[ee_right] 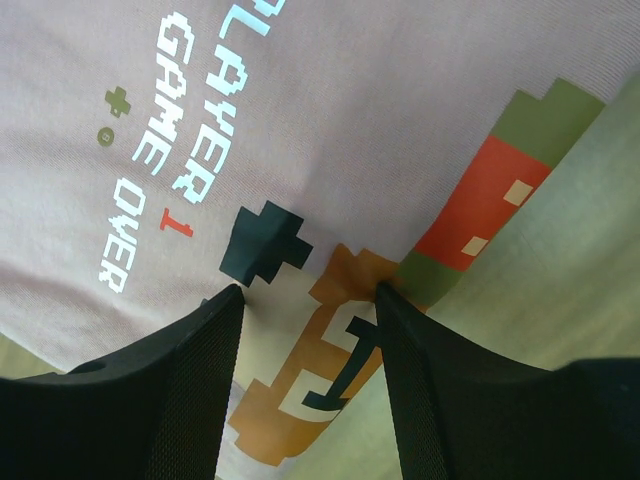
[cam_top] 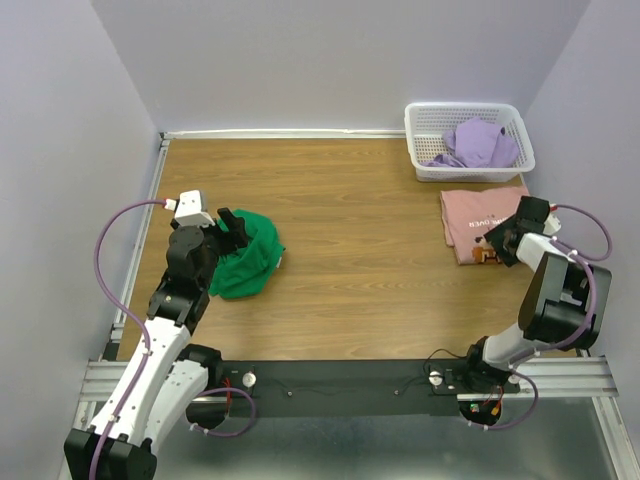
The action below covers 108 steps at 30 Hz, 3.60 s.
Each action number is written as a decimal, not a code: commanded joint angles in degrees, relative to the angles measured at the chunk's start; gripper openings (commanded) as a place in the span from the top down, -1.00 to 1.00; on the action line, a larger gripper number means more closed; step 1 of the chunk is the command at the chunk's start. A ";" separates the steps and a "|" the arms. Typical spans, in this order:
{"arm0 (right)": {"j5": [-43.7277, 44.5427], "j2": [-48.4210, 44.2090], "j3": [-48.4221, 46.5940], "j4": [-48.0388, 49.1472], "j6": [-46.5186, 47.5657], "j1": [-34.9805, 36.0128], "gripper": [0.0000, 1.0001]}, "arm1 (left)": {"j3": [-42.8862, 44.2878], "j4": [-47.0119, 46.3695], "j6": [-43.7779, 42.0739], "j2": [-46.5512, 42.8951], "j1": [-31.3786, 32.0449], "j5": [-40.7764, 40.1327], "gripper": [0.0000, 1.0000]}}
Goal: Fold and stack the t-shirts
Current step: Move the tshirt to the center of the board, then flatten the tshirt out
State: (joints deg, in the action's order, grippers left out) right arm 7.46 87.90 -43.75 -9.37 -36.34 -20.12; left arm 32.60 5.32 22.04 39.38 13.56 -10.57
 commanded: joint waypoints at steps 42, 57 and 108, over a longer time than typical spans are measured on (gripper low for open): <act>-24.34 -21.71 5.95 1.28 2.85 35.06 -0.80 | 20.39 11.99 9.34 47.78 14.74 -22.12 -0.55; -12.92 -31.90 4.82 -2.93 3.64 35.06 -0.80 | 47.20 13.22 -24.04 40.54 40.83 -26.51 0.83; -18.54 -13.02 0.59 -12.52 11.90 36.38 -0.78 | 12.31 19.37 52.48 35.76 33.11 -15.01 -0.22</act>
State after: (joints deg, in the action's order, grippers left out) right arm -12.73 74.11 -41.58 -22.02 -24.80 15.81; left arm 45.41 23.31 64.64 71.77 46.68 -20.71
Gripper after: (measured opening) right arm 0.889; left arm 0.617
